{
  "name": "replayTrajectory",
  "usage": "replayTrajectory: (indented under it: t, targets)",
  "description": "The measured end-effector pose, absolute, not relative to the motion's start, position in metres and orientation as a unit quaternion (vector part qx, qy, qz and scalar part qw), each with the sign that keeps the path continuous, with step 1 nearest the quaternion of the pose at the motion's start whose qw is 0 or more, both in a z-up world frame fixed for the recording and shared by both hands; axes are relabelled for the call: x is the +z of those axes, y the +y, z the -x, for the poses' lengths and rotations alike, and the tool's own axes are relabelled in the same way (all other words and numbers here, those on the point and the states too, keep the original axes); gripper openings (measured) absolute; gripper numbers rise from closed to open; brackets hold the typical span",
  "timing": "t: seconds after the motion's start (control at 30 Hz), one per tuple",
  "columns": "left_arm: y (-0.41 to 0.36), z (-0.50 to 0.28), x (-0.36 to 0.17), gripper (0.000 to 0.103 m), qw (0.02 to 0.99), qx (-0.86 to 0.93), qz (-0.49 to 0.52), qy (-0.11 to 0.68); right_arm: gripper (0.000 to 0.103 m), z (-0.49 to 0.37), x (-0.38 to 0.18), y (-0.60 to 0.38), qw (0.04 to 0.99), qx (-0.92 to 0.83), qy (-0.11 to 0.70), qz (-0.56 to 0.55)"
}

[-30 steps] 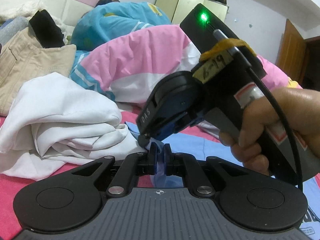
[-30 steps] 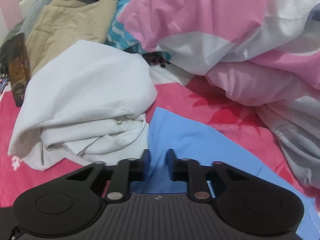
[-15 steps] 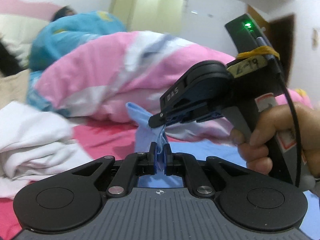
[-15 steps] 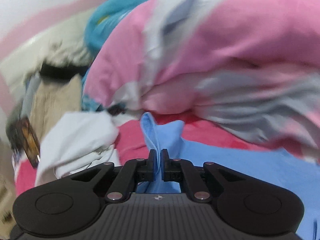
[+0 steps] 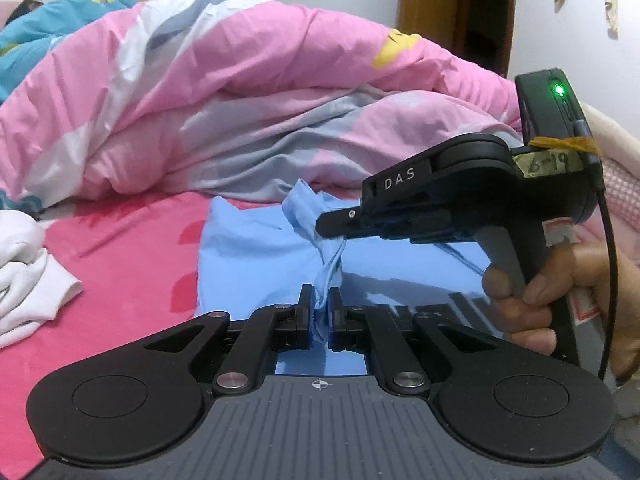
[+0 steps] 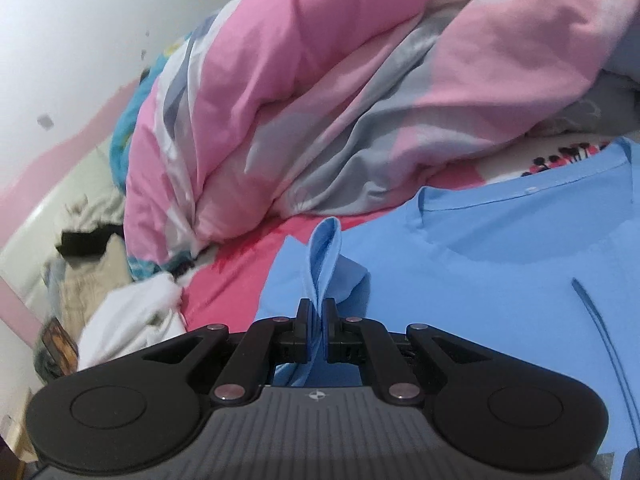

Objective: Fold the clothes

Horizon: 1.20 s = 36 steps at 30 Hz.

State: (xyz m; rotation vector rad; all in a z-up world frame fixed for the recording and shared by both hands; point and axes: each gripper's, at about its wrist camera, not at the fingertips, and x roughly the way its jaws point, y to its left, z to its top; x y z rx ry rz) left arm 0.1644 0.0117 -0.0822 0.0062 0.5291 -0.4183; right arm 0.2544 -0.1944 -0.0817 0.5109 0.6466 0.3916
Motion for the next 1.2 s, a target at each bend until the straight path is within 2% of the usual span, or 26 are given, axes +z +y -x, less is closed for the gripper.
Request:
replayTrajectory:
  t: [0.27, 0.37, 0.43, 0.5, 0.6, 0.73, 0.77, 1.07, 1.13, 1.2]
  targets:
    - [0.007, -0.162, -0.086, 0.009, 0.932, -0.228, 0.003, 0.281, 0.005, -0.247, -0.095, -0.212, 0.891, 0.164, 0.310, -0.288]
    - [0.013, -0.157, -0.083, 0.019, 0.930, -0.238, 0.003, 0.281, 0.005, -0.247, -0.103, -0.219, 0.881, 0.158, 0.319, -0.310]
    - [0.020, -0.150, -0.079, 0.033, 0.933, -0.240, 0.000, 0.268, 0.007, -0.247, -0.106, -0.222, 0.874, 0.157, 0.328, -0.323]
    - [0.026, -0.142, -0.077, 0.035, 0.938, -0.238, -0.012, 0.253, 0.008, -0.245, -0.108, -0.226, 0.868, 0.154, 0.335, -0.334]
    - [0.034, -0.140, -0.074, 0.036, 0.938, -0.234, -0.028, 0.255, 0.017, -0.236, -0.107, -0.228, 0.862, 0.155, 0.348, -0.335]
    - [0.044, -0.143, -0.073, 0.036, 0.936, -0.226, -0.039, 0.266, 0.041, -0.223, -0.105, -0.230, 0.855, 0.157, 0.368, -0.330]
    - [0.046, -0.144, -0.073, 0.036, 0.936, -0.221, -0.045, 0.269, 0.043, -0.217, -0.104, -0.228, 0.854, 0.158, 0.375, -0.324]
    - [0.039, -0.149, -0.099, 0.036, 0.931, -0.165, -0.155, 0.285, 0.042, -0.185, -0.105, -0.210, 0.851, 0.161, 0.407, -0.289]
    - [0.040, -0.149, -0.102, 0.036, 0.930, -0.163, -0.159, 0.287, 0.037, -0.183, -0.103, -0.202, 0.861, 0.157, 0.405, -0.265]
    - [0.043, -0.150, -0.101, 0.036, 0.932, -0.157, -0.154, 0.289, 0.023, -0.181, -0.101, -0.194, 0.872, 0.155, 0.402, -0.235]
